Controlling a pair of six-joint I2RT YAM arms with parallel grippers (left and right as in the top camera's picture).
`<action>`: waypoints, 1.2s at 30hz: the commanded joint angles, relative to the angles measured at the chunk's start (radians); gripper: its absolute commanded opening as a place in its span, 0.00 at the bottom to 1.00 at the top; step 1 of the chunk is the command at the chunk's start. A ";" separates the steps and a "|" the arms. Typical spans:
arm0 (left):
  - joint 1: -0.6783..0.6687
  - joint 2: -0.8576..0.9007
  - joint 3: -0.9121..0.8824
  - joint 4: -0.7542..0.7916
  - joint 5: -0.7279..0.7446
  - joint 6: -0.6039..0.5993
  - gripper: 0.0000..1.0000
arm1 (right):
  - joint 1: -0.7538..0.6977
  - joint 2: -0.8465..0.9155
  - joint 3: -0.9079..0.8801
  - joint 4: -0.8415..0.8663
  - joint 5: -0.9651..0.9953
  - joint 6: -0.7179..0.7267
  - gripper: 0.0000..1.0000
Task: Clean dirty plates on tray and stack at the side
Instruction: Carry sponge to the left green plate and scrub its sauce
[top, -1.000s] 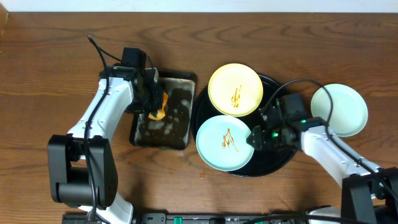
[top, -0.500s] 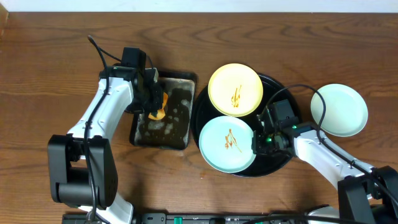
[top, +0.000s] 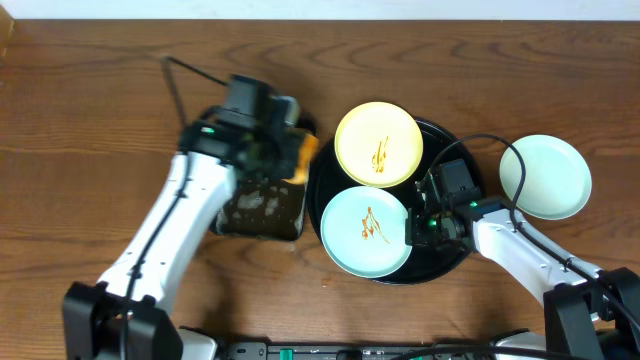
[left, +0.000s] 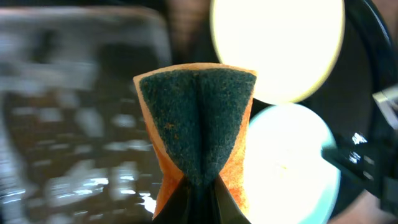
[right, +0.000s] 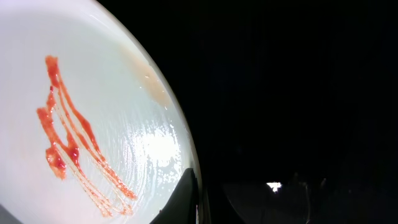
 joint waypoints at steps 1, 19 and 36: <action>-0.103 0.041 0.006 0.026 0.018 -0.085 0.07 | 0.005 0.006 -0.006 -0.003 0.061 0.011 0.01; -0.437 0.332 0.002 0.203 0.008 -0.575 0.07 | 0.005 0.006 -0.006 -0.004 0.061 0.011 0.01; -0.530 0.455 0.002 0.214 0.008 -0.586 0.07 | 0.005 0.006 -0.006 -0.004 0.068 0.010 0.01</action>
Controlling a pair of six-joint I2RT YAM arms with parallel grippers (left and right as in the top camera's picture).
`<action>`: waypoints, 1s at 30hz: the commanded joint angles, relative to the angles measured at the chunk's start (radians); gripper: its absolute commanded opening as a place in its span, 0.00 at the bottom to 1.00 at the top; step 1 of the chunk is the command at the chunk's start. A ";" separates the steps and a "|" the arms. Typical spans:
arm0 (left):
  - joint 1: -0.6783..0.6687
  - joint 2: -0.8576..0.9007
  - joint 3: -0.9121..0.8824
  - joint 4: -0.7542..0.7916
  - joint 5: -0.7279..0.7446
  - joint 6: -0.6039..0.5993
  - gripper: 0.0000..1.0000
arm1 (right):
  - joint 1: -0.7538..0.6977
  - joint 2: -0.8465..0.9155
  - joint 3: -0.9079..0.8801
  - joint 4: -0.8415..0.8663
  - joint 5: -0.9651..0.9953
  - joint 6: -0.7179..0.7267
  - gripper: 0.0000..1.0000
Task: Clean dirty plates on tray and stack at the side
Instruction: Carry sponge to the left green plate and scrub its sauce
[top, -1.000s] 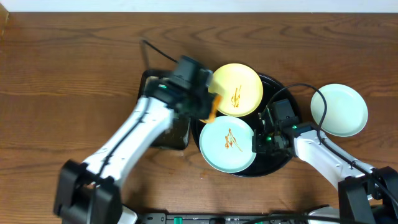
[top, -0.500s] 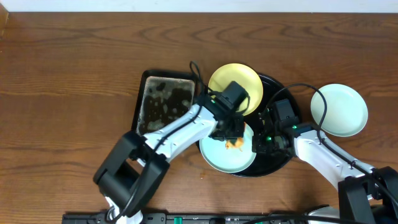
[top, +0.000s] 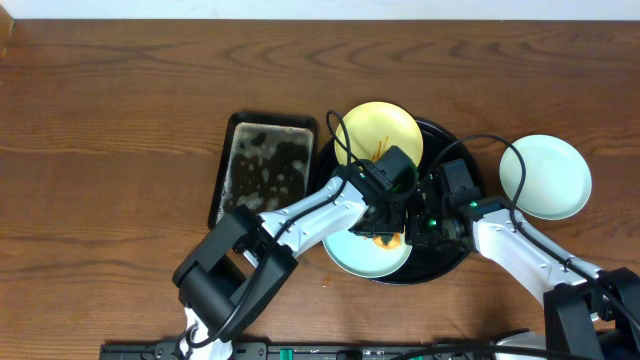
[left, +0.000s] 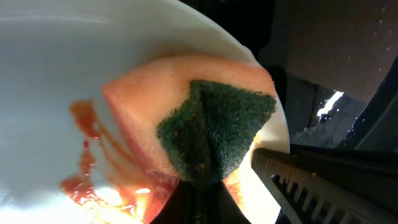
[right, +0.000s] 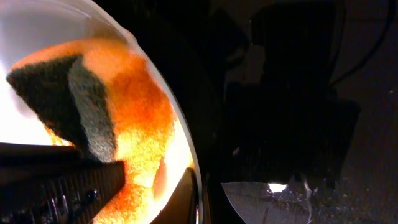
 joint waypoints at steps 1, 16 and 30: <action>-0.021 0.048 -0.004 -0.037 0.012 -0.014 0.07 | 0.005 0.006 -0.006 -0.005 0.071 0.004 0.01; 0.000 0.047 -0.004 -0.128 -0.085 -0.016 0.08 | 0.005 0.006 -0.006 -0.006 0.078 0.004 0.01; 0.189 0.047 -0.004 -0.116 -0.197 -0.016 0.08 | 0.005 0.006 -0.006 -0.018 0.078 0.004 0.01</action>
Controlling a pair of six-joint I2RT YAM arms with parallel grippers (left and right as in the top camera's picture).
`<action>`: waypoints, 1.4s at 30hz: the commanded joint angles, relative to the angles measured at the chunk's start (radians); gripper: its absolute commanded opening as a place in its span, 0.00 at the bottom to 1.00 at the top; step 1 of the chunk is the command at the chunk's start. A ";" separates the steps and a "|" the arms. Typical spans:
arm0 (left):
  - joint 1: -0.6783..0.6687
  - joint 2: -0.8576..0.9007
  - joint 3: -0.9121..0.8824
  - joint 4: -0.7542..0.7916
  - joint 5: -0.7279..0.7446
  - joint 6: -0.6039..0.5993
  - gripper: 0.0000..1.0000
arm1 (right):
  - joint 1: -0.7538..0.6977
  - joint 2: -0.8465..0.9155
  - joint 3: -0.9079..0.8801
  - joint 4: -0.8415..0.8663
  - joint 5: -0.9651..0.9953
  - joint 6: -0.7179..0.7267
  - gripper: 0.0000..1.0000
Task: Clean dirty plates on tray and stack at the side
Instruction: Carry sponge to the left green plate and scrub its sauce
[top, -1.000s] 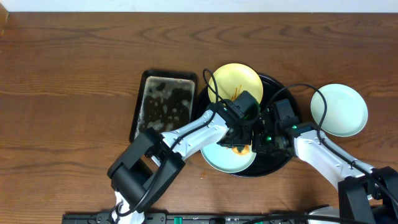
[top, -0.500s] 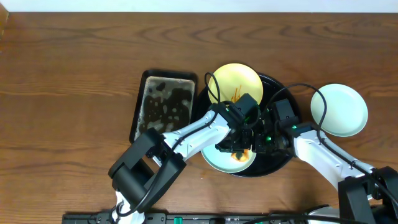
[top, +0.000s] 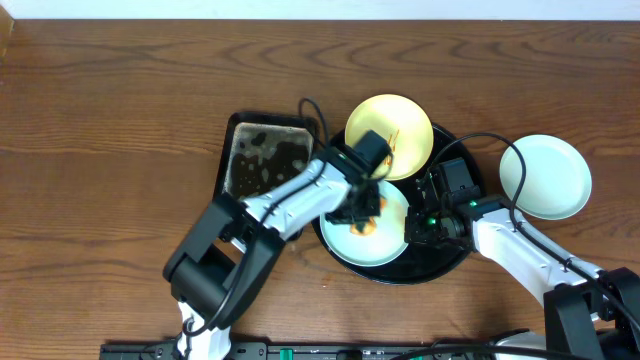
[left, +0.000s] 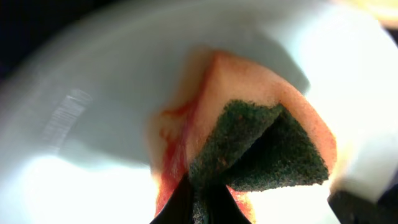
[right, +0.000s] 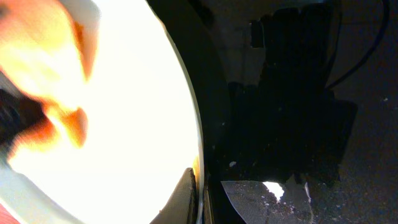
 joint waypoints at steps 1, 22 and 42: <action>0.058 0.041 -0.018 -0.006 -0.122 -0.012 0.08 | 0.005 0.006 -0.011 -0.019 0.069 -0.008 0.01; 0.010 -0.112 -0.011 0.061 -0.056 0.111 0.07 | 0.005 0.006 -0.011 -0.024 0.076 -0.008 0.01; -0.131 0.006 -0.011 0.121 -0.103 0.078 0.08 | 0.005 0.006 -0.011 -0.026 0.076 -0.008 0.01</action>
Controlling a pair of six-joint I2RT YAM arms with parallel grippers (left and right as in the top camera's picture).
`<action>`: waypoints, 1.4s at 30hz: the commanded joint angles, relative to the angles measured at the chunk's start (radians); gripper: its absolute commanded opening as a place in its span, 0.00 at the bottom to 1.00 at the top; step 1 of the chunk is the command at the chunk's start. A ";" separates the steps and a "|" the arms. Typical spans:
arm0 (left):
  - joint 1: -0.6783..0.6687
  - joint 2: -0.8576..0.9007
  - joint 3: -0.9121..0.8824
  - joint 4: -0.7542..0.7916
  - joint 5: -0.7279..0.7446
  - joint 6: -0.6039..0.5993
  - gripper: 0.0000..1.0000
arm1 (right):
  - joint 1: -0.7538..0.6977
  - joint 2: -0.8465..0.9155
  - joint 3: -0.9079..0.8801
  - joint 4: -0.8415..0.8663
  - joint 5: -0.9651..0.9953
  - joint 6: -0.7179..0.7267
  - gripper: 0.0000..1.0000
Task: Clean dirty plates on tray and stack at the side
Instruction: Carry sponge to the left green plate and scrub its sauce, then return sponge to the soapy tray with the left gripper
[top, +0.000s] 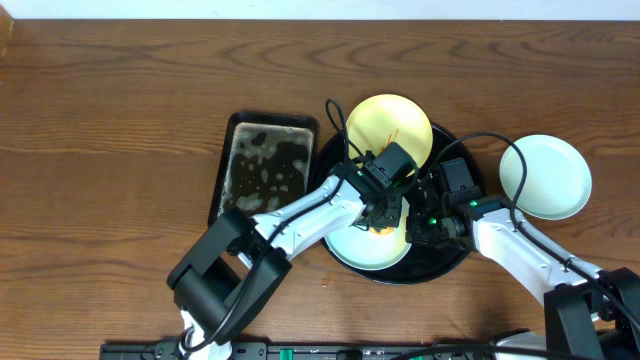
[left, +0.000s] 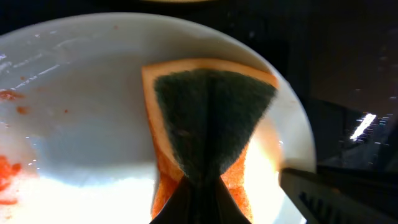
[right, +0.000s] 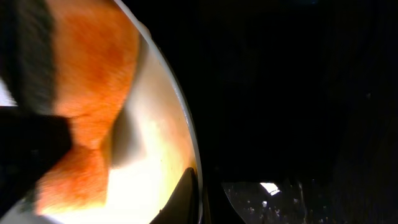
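Observation:
A pale blue plate (top: 362, 245) lies on the round black tray (top: 452, 262), with a smear of red sauce (left: 7, 171) left on it. My left gripper (top: 386, 212) is shut on an orange sponge with a green scouring face (left: 208, 134), pressed on the plate's right part. My right gripper (top: 418, 228) is shut on that plate's right rim (right: 194, 168). A yellow plate (top: 390, 122) with sauce streaks sits at the tray's back. Another pale blue plate (top: 545, 177) rests on the table to the right of the tray.
A dark rectangular pan of sudsy water (top: 262, 170) stands left of the tray. The wooden table (top: 100, 120) stretches to the left and back. A black cable (top: 480, 142) loops over the tray's right side.
My left gripper with the sponge has moved from the plate's middle-left to its right part, near my right gripper. The right gripper keeps its hold on the rim.
The sponge was held above the sudsy pan while the plate bore clear red streaks and my right gripper pinched its rim. Then the sponge lay on the plate's right part, then its middle. Now it is at the right again, with most of the sauce gone.

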 joint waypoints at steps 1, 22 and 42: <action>0.002 0.045 -0.003 0.001 -0.029 -0.005 0.07 | 0.005 0.006 -0.012 -0.022 0.055 -0.008 0.01; 0.211 0.033 -0.002 -0.271 -0.140 0.006 0.07 | 0.005 0.006 -0.012 -0.063 0.127 0.034 0.01; 0.364 -0.254 0.001 -0.274 -0.152 0.077 0.07 | 0.005 0.006 -0.012 -0.088 0.212 0.077 0.01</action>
